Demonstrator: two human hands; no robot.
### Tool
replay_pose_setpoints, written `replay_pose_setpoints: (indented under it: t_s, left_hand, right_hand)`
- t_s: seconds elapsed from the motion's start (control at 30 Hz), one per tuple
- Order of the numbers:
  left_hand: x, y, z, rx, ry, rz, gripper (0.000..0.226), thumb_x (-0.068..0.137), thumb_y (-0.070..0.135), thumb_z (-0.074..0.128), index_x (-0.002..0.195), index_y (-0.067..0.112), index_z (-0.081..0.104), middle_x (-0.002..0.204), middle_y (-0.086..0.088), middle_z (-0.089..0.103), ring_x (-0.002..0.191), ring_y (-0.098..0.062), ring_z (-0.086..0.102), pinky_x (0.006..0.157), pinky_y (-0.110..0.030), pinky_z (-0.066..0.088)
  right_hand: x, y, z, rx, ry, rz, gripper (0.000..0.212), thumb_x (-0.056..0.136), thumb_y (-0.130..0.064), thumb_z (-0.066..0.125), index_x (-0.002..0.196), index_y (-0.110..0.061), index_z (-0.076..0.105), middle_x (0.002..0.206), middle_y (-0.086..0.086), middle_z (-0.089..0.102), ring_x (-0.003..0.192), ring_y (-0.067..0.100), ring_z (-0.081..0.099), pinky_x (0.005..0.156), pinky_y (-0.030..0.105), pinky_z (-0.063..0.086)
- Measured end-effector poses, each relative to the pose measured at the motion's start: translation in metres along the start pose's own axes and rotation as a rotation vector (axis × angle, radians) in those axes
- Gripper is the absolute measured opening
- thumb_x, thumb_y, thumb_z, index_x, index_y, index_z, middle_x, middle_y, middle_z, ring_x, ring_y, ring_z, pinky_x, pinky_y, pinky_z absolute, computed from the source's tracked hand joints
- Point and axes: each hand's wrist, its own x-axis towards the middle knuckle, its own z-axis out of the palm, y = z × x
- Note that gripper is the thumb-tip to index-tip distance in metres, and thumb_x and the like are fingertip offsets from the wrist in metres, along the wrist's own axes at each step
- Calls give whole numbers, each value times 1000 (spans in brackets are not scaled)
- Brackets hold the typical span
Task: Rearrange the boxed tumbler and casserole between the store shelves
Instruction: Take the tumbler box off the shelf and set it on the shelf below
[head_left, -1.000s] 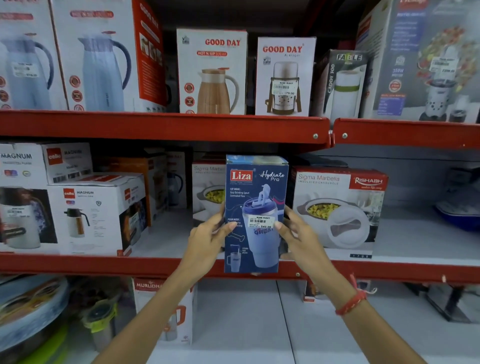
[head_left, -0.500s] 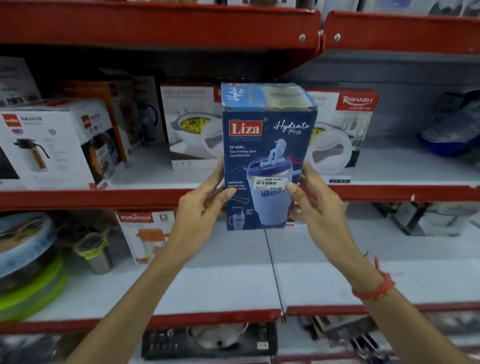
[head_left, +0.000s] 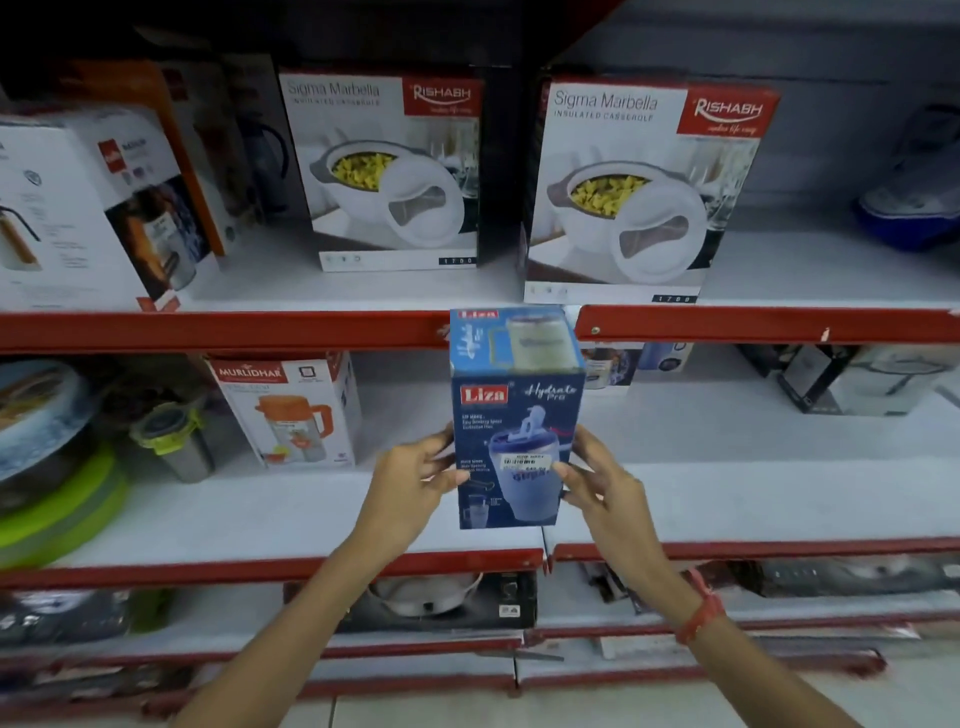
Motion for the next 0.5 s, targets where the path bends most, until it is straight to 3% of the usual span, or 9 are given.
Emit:
replay_pose_setpoints:
  t_s: [0.1, 0.2, 0.33, 0.43, 0.5]
  left_hand:
    - [2, -21, 14, 31, 20, -55, 47, 81, -5, 63, 126, 8, 55, 125, -6, 63, 106, -17, 64, 90, -37, 54]
    - [7, -41, 25, 60, 52, -96, 46, 80, -6, 63, 123, 6, 56, 123, -10, 64, 105, -22, 64, 91, -41, 54]
    - [14, -62, 38, 104, 113, -125, 39, 78, -9, 63, 115, 3, 61, 114, -11, 68, 94, -16, 65, 75, -13, 53]
    - [19, -73, 44, 98, 140, -167, 35, 77, -11, 63, 110, 1, 62, 109, -12, 70, 92, -19, 66, 76, -18, 53]
    - [21, -78, 46, 94, 146, -188, 34, 76, -12, 64, 108, 0, 62, 107, -11, 70, 91, -20, 67, 78, -25, 55]
  right_hand:
    - [-1, 27, 6, -69, -18, 51, 41, 93, -14, 56, 131, -28, 48, 115, -36, 62, 106, -9, 62, 92, 31, 55]
    - [6, 49, 10, -125, -19, 86, 41, 91, -7, 58, 128, -20, 51, 115, -23, 62, 96, -18, 60, 94, 31, 54]
    - [17, 64, 18, -135, -16, 128, 40, 90, -4, 58, 128, -14, 52, 118, -11, 63, 105, 6, 64, 88, 18, 52]
    - [23, 74, 25, -119, -11, 169, 38, 89, -3, 59, 125, -11, 52, 120, -1, 65, 109, 16, 64, 88, 23, 53]
    - [25, 80, 28, -125, -10, 196, 36, 88, -1, 60, 123, -9, 53, 119, 2, 66, 106, 14, 64, 82, 13, 52]
